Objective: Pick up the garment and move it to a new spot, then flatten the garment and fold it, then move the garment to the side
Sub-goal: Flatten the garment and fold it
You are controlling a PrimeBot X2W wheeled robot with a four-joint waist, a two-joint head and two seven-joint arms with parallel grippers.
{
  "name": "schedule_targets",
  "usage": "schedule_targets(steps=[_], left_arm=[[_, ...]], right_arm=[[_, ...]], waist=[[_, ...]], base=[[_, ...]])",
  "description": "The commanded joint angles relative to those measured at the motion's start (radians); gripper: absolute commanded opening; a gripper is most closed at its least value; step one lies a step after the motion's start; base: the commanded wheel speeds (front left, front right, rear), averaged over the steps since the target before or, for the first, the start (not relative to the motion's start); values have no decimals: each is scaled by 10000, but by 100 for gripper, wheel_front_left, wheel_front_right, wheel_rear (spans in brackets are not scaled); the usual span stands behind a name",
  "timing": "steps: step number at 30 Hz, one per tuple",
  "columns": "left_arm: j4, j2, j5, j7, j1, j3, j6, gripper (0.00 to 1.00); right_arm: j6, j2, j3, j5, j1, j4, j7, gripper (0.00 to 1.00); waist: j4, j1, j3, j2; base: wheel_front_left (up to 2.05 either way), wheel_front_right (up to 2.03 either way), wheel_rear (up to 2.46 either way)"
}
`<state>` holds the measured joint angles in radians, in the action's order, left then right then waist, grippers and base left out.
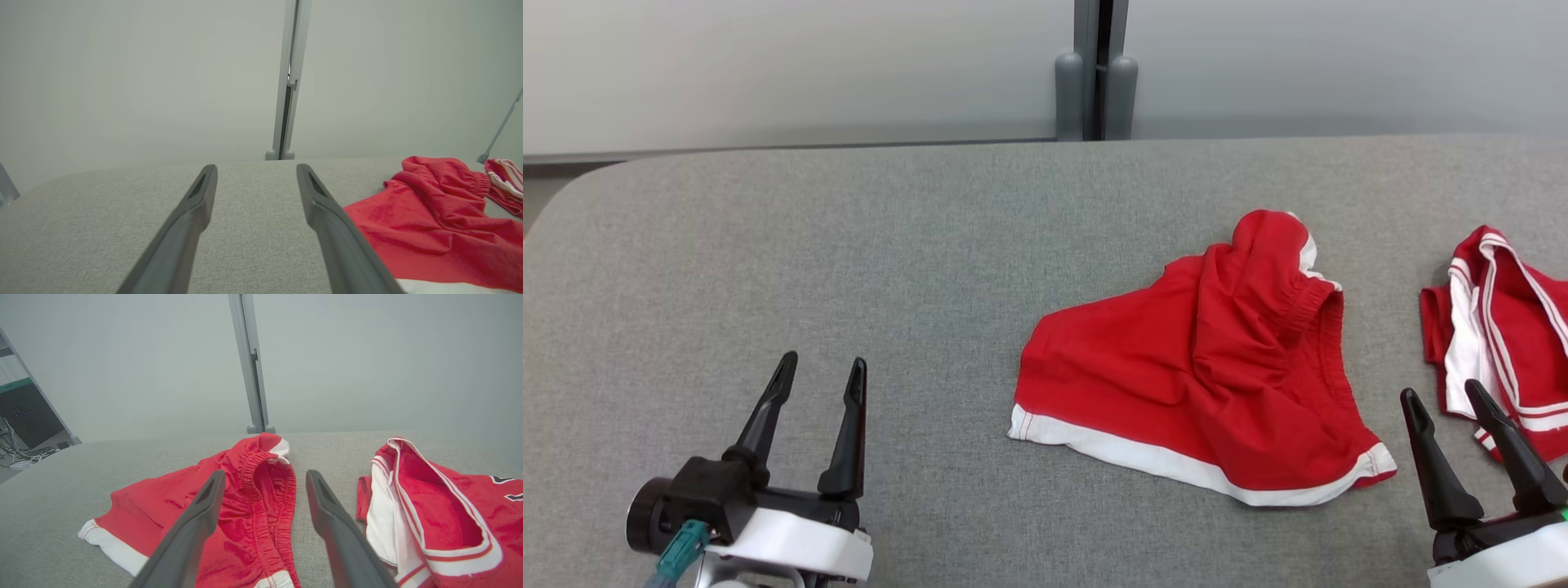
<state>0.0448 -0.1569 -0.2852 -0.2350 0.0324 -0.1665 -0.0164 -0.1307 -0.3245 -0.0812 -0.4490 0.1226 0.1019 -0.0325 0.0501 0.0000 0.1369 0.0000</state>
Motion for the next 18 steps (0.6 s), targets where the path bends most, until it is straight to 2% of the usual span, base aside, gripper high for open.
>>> schedule_targets(steps=[1,8,18], left_arm=[[-43,-86,-49,62,-169,15,72,100],[-257,-195,-95,334,-563,-45,141,100],[-495,-216,-145,497,-745,-118,264,100]], right_arm=[[1,169,107,152,-29,156,53,100],[1,581,299,529,172,543,316,100],[1,795,359,603,270,642,407,100]], waist=[[-33,0,-287,0],[-23,0,-817,0],[-3,0,-855,0]], base=[[0,0,0],[0,0,0],[0,0,0]])
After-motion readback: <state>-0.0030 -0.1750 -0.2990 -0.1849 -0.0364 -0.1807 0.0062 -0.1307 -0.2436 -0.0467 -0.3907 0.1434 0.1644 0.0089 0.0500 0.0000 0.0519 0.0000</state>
